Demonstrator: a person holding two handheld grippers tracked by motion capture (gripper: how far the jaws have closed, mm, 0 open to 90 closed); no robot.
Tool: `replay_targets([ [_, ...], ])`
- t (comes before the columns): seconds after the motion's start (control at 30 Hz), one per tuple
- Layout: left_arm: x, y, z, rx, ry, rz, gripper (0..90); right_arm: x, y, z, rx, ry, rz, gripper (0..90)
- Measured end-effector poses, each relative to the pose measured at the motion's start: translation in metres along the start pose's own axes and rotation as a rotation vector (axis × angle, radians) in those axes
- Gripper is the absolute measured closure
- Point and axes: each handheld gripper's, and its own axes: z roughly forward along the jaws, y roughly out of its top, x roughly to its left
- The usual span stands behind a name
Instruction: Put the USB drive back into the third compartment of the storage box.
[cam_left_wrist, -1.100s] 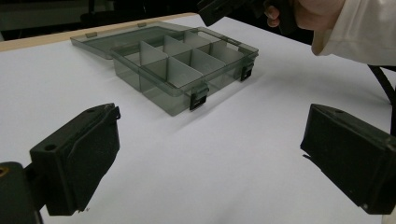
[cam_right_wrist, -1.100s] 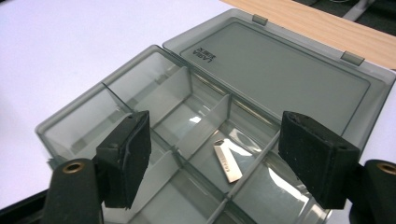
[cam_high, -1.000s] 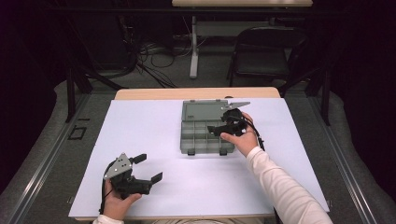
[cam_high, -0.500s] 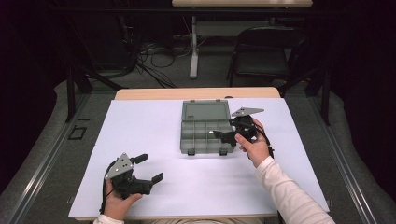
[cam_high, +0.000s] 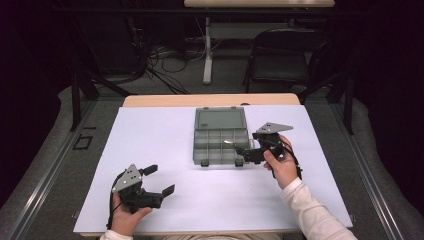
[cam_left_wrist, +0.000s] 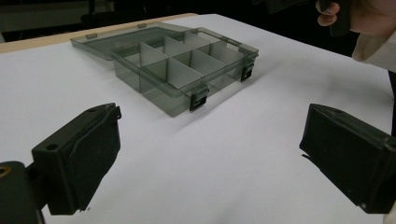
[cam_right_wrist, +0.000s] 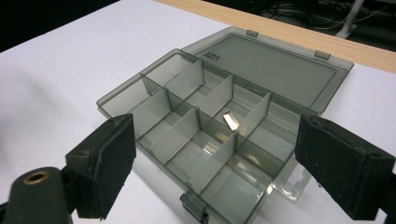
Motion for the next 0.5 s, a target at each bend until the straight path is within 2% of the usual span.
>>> replay_targets([
  [0.2,0.0,0.0,0.001,0.001,-0.001,0.004,4.5,0.005,-0.012,-0.017,-0.017,-0.017,-0.009,11.6],
  [0.5,-0.001,0.0,0.002,-0.003,0.001,0.008,4.5,0.011,-0.03,-0.035,-0.034,-0.033,-0.015,11.1],
])
